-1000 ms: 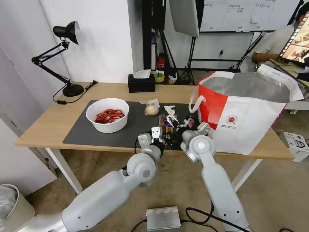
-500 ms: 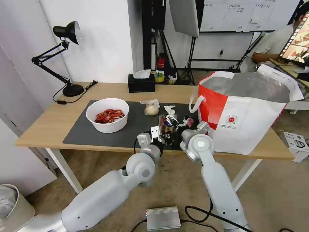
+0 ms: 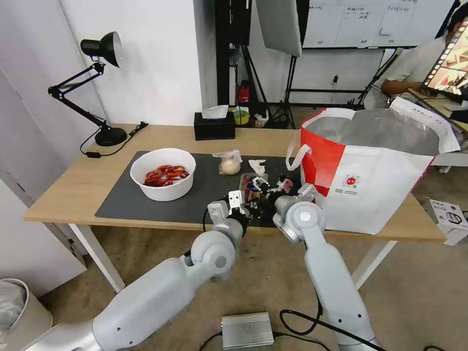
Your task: Pick up the trash from the table and place it into the takeout bag.
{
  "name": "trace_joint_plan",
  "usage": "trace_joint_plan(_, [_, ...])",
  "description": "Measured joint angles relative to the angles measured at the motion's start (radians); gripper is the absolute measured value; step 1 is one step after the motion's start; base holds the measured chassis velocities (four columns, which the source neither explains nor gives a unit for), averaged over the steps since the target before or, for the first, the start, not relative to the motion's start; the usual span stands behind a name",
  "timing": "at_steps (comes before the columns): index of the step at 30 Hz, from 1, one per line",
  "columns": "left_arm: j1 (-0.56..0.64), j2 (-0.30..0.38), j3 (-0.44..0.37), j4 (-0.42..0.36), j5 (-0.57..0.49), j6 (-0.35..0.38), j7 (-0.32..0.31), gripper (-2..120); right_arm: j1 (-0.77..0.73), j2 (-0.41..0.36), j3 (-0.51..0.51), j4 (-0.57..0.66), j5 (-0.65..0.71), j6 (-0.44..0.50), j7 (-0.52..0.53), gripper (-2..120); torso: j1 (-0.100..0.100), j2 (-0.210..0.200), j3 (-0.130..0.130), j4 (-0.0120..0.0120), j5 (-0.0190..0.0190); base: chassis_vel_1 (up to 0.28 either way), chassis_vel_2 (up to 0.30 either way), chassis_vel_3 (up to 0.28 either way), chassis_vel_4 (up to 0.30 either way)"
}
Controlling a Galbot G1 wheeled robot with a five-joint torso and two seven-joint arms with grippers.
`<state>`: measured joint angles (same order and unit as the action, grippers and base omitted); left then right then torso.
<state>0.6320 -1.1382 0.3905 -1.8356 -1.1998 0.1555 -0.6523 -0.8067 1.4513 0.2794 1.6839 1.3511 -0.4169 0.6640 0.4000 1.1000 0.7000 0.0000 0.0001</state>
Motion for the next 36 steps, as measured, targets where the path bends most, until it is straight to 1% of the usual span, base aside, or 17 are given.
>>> trace_joint_plan(2, [-0.004, 0.002, 0.005, 0.001, 0.0, -0.011, 0.0, 0, -0.002, -0.004, 0.004, 0.003, 0.005, -0.001, 0.007, 37, 0.0, 0.0, 0.0, 0.0, -0.0001, 0.0, 0.0, 0.0, 0.0])
trace_joint_plan(3, [-0.004, 0.002, 0.005, 0.001, 0.0, -0.011, 0.0, 0, -0.002, -0.004, 0.004, 0.003, 0.005, -0.001, 0.007, 37, 0.0, 0.0, 0.0, 0.0, -0.0001, 0.0, 0.0, 0.0, 0.0])
trace_joint_plan(4, [-0.006, 0.003, 0.006, 0.002, 0.0, -0.015, 0.0, 0, -0.003, -0.006, 0.007, 0.006, 0.008, -0.001, 0.011, 32, 0.0, 0.0, 0.0, -0.0001, 0.0, 0.0, 0.0, 0.0, 0.0])
trace_joint_plan(5, [-0.006, 0.003, 0.006, 0.002, 0.0, -0.015, 0.0, 0, -0.003, -0.006, 0.007, 0.006, 0.008, -0.001, 0.011, 32, 0.0, 0.0, 0.0, -0.0001, 0.0, 0.0, 0.0, 0.0, 0.0])
trace_joint_plan(7, [-0.01, 0.003, 0.007, 0.002, -0.001, -0.017, 0.001, 0, -0.007, -0.01, 0.012, 0.012, 0.014, -0.002, 0.016, 22, 0.0, 0.0, 0.0, 0.0, -0.0001, 0.0, 0.0, 0.0, 0.0])
trace_joint_plan(8, [-0.011, 0.002, 0.007, 0.002, -0.002, -0.017, 0.001, 0, -0.01, -0.012, 0.014, 0.015, 0.016, -0.002, 0.017, 15, 0.0, 0.0, 0.0, 0.0, -0.0002, 0.0, 0.0, 0.0, 0.0])
trace_joint_plan(9, [-0.011, 0.002, 0.007, 0.002, -0.002, -0.017, 0.001, 0, -0.01, -0.012, 0.014, 0.015, 0.016, -0.002, 0.017, 15, 0.0, 0.0, 0.0, 0.0, -0.0002, 0.0, 0.0, 0.0, 0.0])
trace_joint_plan(12, [-0.01, 0.001, 0.007, 0.002, -0.003, -0.017, 0.001, 0, -0.013, -0.015, 0.015, 0.017, 0.019, -0.003, 0.018, 3, 0.0, 0.0, 0.0, 0.0, -0.0001, 0.0, 0.0, 0.0, 0.0])
trace_joint_plan(13, [-0.01, 0.001, 0.007, 0.002, -0.003, -0.017, 0.001, 0, -0.013, -0.015, 0.015, 0.017, 0.019, -0.003, 0.018, 3, 0.0, 0.0, 0.0, 0.0, -0.0001, 0.0, 0.0, 0.0, 0.0])
trace_joint_plan(14, [-0.008, 0.002, 0.007, 0.0, -0.003, -0.018, 0.001, 0, -0.014, -0.015, 0.015, 0.017, 0.02, -0.003, 0.018, 0, 0.0, 0.0, 0.0, 0.0001, -0.0001, 0.0, 0.0, 0.0, 0.0])
trace_joint_plan(27, [0.0, 0.012, -0.013, -0.005, -0.005, -0.018, 0.007, 0, -0.011, -0.003, 0.015, 0.005, 0.019, -0.005, 0.017, 0, 0.0, 0.0, 0.0, -0.0001, -0.0002, 0.0, 0.0, 0.0, 0.0])
trace_joint_plan(32, [0.012, 0.023, -0.022, -0.017, -0.003, -0.019, 0.012, 0, -0.009, -0.002, 0.015, 0.004, 0.019, -0.005, 0.015, 0, 0.0, 0.0, 0.0, -0.0001, -0.0001, 0.0, 0.0, 0.0, 0.0])
trace_joint_plan(34, [0.022, 0.035, -0.035, -0.023, 0.001, -0.019, 0.025, 0, -0.009, -0.001, 0.015, 0.003, 0.02, -0.005, 0.014, 0, 0.0, 0.0, 0.0, 0.0, -0.0002, 0.0, 0.0, 0.0, 0.0])
trace_joint_plan(36, [0.028, 0.048, -0.047, -0.031, 0.002, -0.018, 0.034, 7, -0.009, -0.001, 0.015, 0.003, 0.02, -0.005, 0.013, 0, 0.0, 0.0, 0.0, -0.0001, -0.0002, 0.0, 0.0, 0.0, 0.0])
